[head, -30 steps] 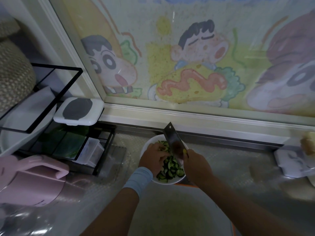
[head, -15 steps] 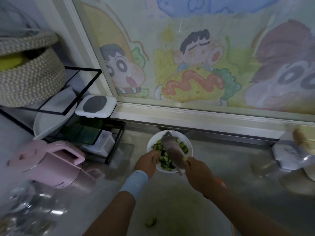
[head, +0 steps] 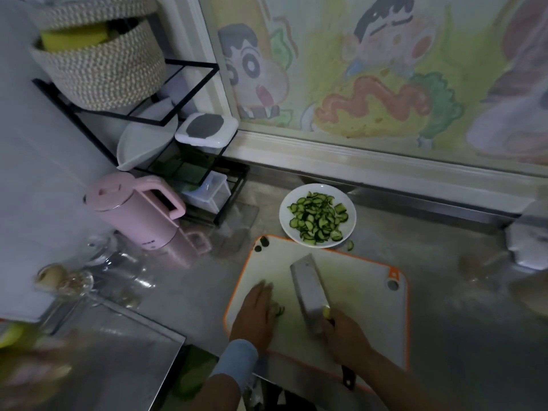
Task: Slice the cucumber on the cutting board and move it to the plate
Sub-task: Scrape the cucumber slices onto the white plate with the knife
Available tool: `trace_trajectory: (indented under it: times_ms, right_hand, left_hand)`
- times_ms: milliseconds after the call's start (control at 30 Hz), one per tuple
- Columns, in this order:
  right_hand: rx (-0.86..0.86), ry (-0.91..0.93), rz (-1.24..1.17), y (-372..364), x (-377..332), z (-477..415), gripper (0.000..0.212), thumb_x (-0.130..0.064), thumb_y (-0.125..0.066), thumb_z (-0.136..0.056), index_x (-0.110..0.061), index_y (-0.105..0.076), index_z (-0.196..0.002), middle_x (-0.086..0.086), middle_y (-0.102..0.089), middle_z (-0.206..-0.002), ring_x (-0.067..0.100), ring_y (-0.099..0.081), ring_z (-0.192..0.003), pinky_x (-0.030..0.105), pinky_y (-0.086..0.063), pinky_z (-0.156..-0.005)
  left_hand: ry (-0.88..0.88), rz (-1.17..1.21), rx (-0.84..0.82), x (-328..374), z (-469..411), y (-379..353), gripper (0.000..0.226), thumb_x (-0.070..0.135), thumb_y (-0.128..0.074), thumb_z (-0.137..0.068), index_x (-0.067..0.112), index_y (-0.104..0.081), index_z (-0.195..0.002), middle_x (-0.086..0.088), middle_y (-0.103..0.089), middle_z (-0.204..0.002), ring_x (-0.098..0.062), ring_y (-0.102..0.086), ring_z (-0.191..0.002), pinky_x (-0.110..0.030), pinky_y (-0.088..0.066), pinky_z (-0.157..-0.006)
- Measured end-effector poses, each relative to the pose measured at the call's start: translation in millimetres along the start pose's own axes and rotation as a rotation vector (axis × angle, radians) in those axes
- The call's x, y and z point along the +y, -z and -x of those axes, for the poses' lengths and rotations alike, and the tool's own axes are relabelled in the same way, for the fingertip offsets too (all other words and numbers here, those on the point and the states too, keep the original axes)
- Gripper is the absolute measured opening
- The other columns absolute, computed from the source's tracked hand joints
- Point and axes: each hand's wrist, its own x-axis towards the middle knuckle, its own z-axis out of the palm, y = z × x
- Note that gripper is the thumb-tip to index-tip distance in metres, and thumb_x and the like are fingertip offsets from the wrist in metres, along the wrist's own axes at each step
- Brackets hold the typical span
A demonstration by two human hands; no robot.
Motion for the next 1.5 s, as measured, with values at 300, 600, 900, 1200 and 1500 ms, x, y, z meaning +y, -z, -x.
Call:
trace_trajectory:
  times_ms: [300, 600, 900, 1200, 1500]
  right_hand:
    - [-0.095, 0.052, 0.146, -46.4, -16.7, -4.0, 0.037, -0.039, -0.042, -0.1, -0.01, -0.064, -0.096, 0.011, -0.067, -0.099, 0.028, -0.061, -0.091, 0.027, -0.037, -0.065]
    - [-0.081, 0.01, -0.074, -30.2, -41.5, -13.5, 0.027, -0.038, -0.039, -0.101, -0.026, -0.05, -0.079, 0.0, -0.057, -0.073, 0.017, -0.055, -0.061, 0.027, -0.042, -0.057]
    - [0.121, 0.022, -0.15, 68.6, -81.4, -60.5, 0.038, -0.04, -0.034, -0.102, -0.016, -0.044, -0.075, 0.007, -0.049, -0.067, 0.021, -0.045, -0.051, 0.038, -0.044, -0.056]
    - [0.145, 0.024, -0.038, 144.6, -99.0, -109.7, 0.024, -0.032, -0.034, -0.103, -0.02, -0.052, -0.093, -0.002, -0.058, -0.081, 0.011, -0.055, -0.059, 0.019, -0.047, -0.047]
    - [0.175, -0.006, 0.229, 170.4, -74.0, -146.9, 0.022, -0.026, -0.035, -0.102, -0.018, -0.053, -0.091, 0.005, -0.057, -0.093, 0.025, -0.054, -0.089, 0.029, -0.036, -0.07]
  left_hand:
    - [-0.023, -0.117, -0.064, 6.7, 31.2, -31.6, 0.072, 0.056, -0.012, -0.089, 0.023, 0.02, -0.144, 0.004, 0.024, -0.151, -0.01, 0.023, -0.139, -0.031, 0.01, -0.116]
    - [-0.126, 0.015, 0.012, 29.3, 10.7, -11.7, 0.068, 0.061, -0.009, -0.092, 0.026, 0.009, -0.149, 0.01, 0.029, -0.15, -0.006, 0.026, -0.138, -0.023, 0.008, -0.112]
    - [-0.304, 0.048, 0.168, 96.4, -98.8, 49.7, 0.041, 0.023, -0.038, -0.095, 0.012, -0.052, -0.132, -0.008, -0.047, -0.137, -0.023, -0.046, -0.124, -0.028, -0.037, -0.104]
    - [-0.309, 0.087, 0.03, 146.0, -204.6, 74.9, 0.024, 0.021, -0.044, -0.095, 0.021, -0.062, -0.111, 0.001, -0.054, -0.124, -0.019, -0.048, -0.11, -0.026, -0.036, -0.095]
    - [-0.052, 0.208, -0.014, 130.5, -251.1, 68.6, 0.02, 0.028, -0.053, -0.092, 0.023, -0.066, -0.106, 0.002, -0.065, -0.102, -0.018, -0.057, -0.092, -0.022, -0.042, -0.079]
